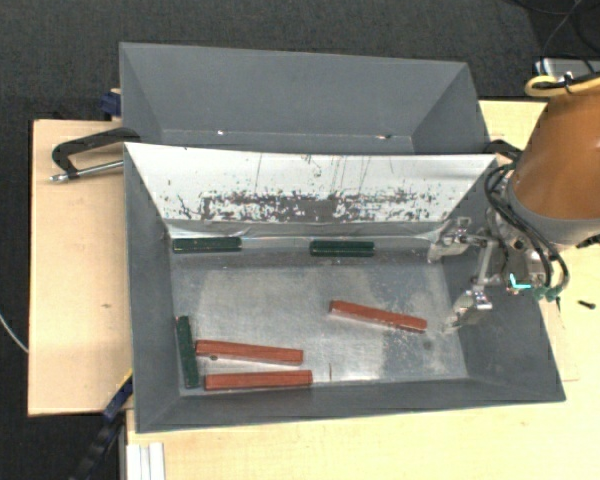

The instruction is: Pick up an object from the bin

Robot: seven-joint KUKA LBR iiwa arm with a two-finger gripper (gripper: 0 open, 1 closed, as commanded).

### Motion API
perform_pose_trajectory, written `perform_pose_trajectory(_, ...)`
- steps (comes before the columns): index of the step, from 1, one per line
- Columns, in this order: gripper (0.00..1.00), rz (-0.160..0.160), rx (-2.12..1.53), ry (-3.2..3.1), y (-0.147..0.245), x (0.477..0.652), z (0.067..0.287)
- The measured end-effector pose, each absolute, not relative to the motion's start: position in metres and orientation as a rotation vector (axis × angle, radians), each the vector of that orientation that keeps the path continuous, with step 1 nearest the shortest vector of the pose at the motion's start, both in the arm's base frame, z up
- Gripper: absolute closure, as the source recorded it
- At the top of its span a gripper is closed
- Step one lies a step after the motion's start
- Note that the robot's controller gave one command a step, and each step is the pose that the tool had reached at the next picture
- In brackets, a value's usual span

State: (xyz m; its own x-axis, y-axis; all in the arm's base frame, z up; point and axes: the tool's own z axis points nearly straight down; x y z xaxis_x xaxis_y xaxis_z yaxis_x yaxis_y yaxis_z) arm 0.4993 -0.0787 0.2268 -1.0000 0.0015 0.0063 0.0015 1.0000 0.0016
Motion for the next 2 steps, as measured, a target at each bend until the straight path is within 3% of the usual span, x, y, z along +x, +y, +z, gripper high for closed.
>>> perform_pose_trajectory(1,0.00,-0.001,0.000,-3.143,-0.078,0.501,0.230)
perform_pose_trajectory(2,0.00,0.001,0.034,-3.149,-0.077,0.514,0.178)
